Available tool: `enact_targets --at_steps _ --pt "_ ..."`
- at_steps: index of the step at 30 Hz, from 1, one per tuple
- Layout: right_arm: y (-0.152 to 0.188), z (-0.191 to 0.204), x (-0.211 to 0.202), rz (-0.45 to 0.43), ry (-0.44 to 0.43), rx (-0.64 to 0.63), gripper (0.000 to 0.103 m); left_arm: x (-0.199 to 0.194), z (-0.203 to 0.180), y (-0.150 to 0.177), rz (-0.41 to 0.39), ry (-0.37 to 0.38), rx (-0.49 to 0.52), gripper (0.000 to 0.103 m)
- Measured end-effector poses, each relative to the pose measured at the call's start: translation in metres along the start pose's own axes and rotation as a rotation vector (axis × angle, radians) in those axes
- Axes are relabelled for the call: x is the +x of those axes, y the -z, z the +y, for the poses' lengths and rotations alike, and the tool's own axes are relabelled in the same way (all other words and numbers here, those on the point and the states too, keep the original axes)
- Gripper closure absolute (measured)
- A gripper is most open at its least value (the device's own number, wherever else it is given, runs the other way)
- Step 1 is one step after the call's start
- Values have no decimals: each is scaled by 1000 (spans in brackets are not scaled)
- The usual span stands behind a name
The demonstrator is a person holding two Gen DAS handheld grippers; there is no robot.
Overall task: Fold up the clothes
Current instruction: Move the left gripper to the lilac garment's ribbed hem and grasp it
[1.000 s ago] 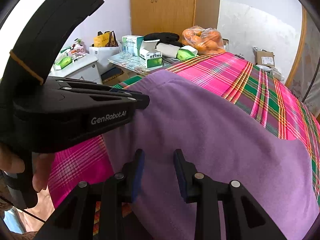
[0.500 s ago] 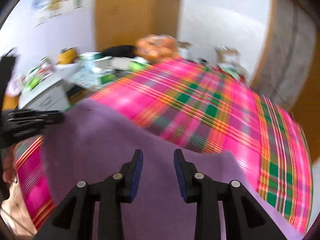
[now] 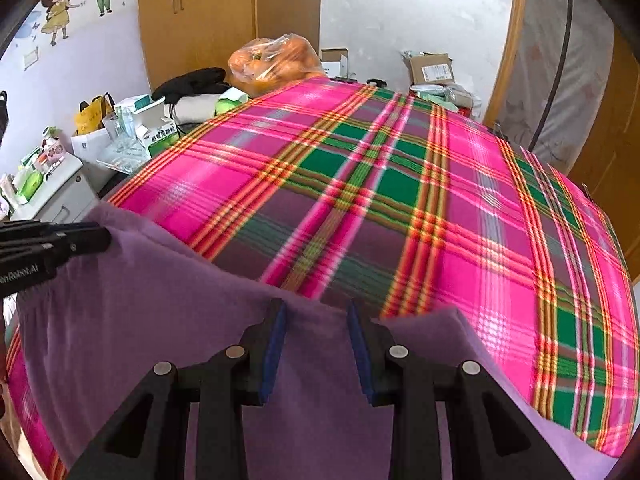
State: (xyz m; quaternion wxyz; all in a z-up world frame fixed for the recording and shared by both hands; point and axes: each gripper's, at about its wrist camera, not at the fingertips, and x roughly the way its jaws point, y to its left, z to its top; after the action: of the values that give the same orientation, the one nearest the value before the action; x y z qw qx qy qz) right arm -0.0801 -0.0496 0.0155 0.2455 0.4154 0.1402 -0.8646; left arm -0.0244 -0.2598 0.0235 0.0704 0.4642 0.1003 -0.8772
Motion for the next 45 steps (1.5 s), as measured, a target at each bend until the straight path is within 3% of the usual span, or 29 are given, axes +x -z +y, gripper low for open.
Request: enact_targets --at_steps 9,14,32,36,39,45 --pt "-19 -2 14 20 -34 50 70 2 11 -3 2 41 -37 87" --pt "-13 15 -2 -31 -143 18 70 -1 16 -2 -7 25 -54 87" --pt "-37 49 22 -2 -98 -14 67 -16 44 6 -13 -17 -119 86" --pt "-24 62 -2 -39 -160 -64 67 -21 51 12 -16 -27 -131 86" --pt "-8 83 -7 -17 -180 -148 67 -24 56 17 -18 -41 -145 86" --pt "-4 110 4 -22 -147 -199 67 -28 64 29 -7 -55 -163 86"
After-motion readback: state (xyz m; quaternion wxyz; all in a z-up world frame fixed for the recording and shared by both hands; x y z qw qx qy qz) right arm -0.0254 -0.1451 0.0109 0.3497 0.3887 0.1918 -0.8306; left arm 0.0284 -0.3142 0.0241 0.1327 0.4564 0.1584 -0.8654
